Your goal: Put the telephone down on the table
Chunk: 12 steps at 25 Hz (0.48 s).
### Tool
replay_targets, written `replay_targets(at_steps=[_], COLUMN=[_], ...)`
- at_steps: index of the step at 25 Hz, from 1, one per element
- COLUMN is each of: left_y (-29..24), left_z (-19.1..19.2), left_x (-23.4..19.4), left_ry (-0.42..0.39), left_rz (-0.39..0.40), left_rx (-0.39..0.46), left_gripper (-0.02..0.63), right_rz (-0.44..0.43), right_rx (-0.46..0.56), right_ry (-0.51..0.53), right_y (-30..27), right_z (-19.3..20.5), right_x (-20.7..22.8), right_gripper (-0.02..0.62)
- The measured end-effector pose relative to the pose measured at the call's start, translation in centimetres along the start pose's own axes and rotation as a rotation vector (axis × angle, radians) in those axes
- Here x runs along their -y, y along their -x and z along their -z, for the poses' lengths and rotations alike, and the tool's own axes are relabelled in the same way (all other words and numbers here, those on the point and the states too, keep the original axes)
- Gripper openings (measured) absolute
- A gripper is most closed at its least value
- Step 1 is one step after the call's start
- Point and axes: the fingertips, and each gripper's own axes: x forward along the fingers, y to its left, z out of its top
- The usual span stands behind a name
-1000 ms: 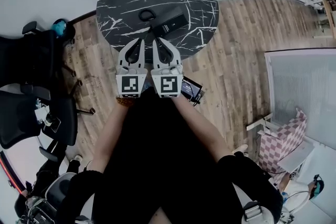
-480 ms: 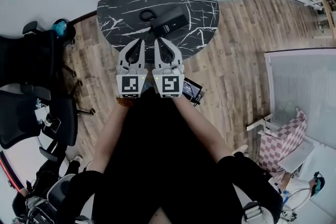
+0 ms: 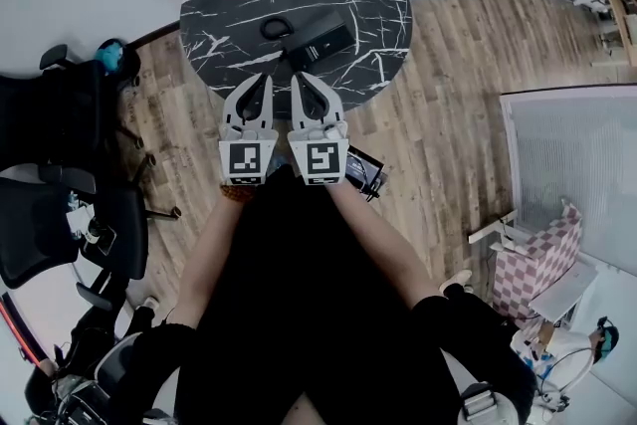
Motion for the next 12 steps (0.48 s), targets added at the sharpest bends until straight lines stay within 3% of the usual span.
replay_targets(at_steps=[12], left_y=[-0.8], left_z=[0.4], left_x=[0.6], left_ry=[0.009], left_rz=[0.024], left_rx=[-0.011], left_gripper=[0.014], right_rz=[0.001], right_rx=[-0.033], right_ry=[-0.026], right_y=[-0.2], right_z=[1.1], right_x=[0.9], right_gripper=[0.031])
